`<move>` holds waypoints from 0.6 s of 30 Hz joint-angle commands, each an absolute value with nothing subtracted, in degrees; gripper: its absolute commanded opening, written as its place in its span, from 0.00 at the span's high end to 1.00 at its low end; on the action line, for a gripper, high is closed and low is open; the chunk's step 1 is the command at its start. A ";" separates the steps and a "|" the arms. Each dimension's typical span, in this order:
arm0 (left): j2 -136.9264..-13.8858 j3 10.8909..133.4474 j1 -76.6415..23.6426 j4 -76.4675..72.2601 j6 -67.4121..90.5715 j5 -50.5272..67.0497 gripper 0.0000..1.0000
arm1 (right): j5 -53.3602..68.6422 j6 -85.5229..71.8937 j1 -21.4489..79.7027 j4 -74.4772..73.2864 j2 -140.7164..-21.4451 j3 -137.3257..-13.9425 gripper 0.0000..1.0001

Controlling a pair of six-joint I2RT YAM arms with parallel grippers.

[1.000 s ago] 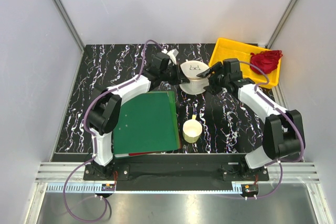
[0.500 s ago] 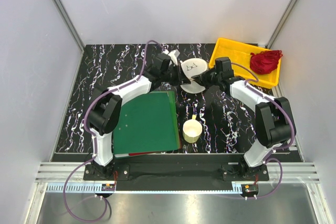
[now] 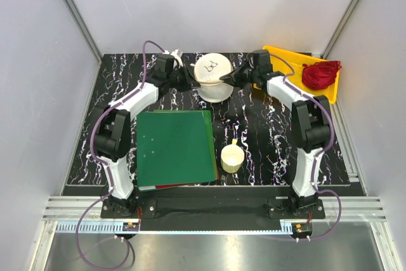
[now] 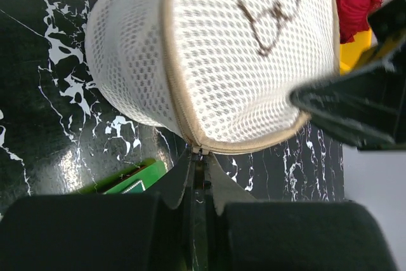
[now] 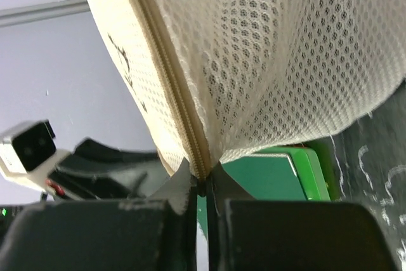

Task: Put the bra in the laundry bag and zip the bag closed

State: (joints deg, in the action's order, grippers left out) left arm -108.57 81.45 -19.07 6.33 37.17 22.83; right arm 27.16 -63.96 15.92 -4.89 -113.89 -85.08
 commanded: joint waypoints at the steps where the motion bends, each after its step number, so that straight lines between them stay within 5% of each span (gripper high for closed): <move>1: -104.41 80.25 -22.23 4.93 36.82 23.72 1.00 | 31.90 -56.96 14.59 -9.12 -121.96 -100.41 0.87; 3: -104.76 80.33 -24.86 3.61 37.79 24.34 1.00 | 30.86 -55.56 14.59 -13.87 -123.74 -103.61 0.66; 4: -105.29 80.51 -25.66 2.30 38.92 24.61 1.00 | 29.81 -54.76 14.59 -15.89 -124.01 -105.28 0.44; 8: -107.40 82.09 -28.21 0.53 40.60 24.87 1.00 | 25.67 -52.39 14.59 -19.60 -118.67 -99.42 0.22; 14: -110.21 84.20 -29.36 0.18 41.75 25.05 1.00 | 19.86 -49.92 14.59 -19.52 -107.06 -86.58 0.14; 18: -110.83 83.85 -29.53 -1.76 42.27 25.05 1.00 | 22.06 -53.51 14.68 -17.67 -105.21 -83.76 0.21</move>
State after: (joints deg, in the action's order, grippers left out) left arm -110.28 81.76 -29.87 2.79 41.06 23.83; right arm 22.59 -52.29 14.83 -19.86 -109.89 -85.12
